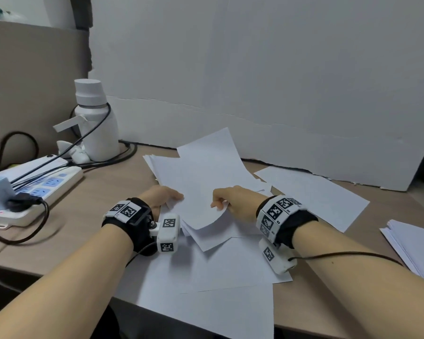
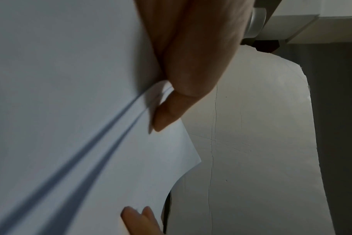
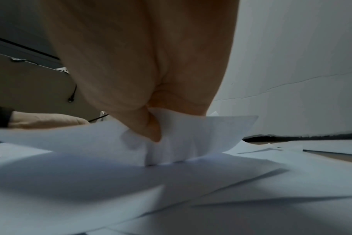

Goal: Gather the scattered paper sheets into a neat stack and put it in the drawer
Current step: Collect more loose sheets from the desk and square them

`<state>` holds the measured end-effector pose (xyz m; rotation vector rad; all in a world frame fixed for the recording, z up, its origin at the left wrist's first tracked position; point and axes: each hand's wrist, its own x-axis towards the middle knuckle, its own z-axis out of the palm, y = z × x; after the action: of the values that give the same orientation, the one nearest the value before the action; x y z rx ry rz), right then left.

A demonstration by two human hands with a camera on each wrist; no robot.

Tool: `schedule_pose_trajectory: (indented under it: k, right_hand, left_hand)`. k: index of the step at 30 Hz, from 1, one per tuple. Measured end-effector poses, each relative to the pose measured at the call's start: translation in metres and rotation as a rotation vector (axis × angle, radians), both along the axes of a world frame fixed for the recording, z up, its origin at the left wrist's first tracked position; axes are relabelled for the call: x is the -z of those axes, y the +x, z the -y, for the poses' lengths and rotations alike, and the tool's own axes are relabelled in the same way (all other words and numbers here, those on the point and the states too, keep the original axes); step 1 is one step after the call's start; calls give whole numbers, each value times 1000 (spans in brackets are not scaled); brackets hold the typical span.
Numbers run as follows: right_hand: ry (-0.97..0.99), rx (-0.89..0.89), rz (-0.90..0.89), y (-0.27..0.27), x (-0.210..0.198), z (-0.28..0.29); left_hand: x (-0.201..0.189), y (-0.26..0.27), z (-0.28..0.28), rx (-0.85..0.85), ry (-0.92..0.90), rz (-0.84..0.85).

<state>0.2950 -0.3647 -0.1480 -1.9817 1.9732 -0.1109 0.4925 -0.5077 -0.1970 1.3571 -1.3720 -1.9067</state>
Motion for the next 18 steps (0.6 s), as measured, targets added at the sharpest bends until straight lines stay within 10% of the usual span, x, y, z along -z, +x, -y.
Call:
schedule_pose_trajectory:
  k: [18]
  right_hand:
    - [-398,827,486,-95,-39,36]
  left_hand:
    - [-9,20,-11,-125,-154,-232]
